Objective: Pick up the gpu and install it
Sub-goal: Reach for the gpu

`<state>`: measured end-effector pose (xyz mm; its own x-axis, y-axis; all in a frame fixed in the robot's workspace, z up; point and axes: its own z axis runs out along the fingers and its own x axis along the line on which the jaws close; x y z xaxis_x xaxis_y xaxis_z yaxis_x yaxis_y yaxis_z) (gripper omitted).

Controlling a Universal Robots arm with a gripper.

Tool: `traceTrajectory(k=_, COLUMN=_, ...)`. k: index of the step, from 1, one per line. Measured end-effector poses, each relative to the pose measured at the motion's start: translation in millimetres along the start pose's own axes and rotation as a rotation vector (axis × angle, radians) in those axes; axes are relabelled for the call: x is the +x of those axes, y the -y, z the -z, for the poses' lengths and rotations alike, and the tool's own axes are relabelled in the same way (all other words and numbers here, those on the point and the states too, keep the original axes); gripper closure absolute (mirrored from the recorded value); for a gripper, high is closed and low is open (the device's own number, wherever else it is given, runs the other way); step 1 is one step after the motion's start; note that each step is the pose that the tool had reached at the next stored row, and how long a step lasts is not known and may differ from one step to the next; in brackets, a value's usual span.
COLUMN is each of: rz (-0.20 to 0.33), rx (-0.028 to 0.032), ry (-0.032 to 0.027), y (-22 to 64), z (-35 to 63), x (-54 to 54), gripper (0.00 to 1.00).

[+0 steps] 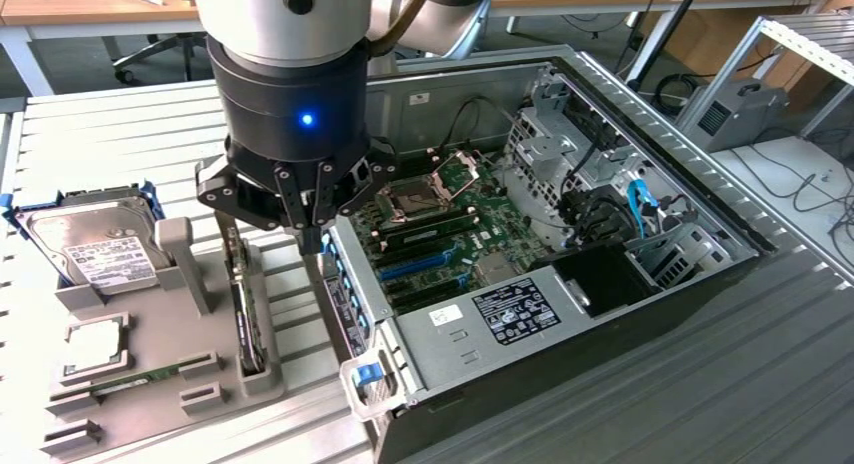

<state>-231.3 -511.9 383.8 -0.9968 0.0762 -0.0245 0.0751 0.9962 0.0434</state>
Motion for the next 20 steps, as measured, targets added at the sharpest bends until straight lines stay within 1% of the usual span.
traceTrajectory(k=20, rz=0.000, rx=0.0001, ry=0.0001, y=6.6, z=-0.5, x=0.7, gripper=0.89)
